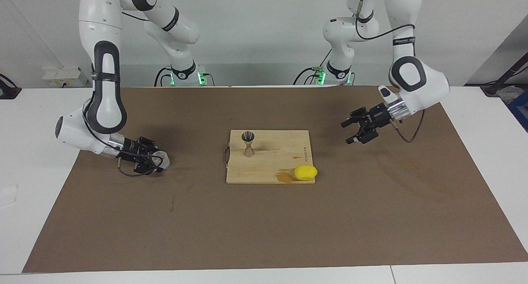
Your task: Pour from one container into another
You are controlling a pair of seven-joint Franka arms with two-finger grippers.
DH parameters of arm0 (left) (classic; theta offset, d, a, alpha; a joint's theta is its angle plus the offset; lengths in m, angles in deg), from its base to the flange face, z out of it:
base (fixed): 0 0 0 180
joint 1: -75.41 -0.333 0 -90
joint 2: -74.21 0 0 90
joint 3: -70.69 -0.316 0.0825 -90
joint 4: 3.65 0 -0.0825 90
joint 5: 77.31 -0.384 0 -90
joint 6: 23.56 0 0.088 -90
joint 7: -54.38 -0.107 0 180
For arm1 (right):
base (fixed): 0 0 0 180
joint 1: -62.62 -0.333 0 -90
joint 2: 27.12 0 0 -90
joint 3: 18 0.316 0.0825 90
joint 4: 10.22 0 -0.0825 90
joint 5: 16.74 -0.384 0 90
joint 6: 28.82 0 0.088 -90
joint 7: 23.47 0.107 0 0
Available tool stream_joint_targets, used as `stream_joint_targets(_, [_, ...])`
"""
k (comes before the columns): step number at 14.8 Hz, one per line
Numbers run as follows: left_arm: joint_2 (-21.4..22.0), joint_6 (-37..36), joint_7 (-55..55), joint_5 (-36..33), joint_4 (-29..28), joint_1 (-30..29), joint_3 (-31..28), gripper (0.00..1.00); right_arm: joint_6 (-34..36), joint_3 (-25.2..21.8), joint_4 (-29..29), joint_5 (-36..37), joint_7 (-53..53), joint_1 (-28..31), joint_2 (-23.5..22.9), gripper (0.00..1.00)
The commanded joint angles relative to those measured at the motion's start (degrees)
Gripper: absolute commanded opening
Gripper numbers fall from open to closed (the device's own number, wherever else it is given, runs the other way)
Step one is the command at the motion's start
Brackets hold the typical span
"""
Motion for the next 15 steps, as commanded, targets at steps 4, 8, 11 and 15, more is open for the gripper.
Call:
stream_joint_targets(4, [-0.8, -12.6, 8.5, -18.9, 15.0, -11.0, 0.6, 1.00, 0.8, 0.5, -1.4, -1.9, 1.9, 0.1, 2.9, 0.25])
stream_joint_targets(8, [-0.1, -13.9, 19.0, -28.0, 19.6, -14.3, 0.5, 1.00, 1.1, 0.6, -1.3, -2.0, 6.2, -2.1, 5.6, 0.06])
stream_joint_targets(11, [-0.2, -11.6, 32.3, -34.9, 20.1, -14.5, 0.5, 1.00, 0.9, 0.6, -1.2, -2.0, 11.8, -4.7, 7.7, 0.05])
stream_joint_targets(15, [-0.8, -8.1, 51.0, -37.3, 20.8, -12.9, 0.7, 1.00, 0.4, 0.6, -1.1, -1.9, 20.5, -9.7, 10.5, 0.04])
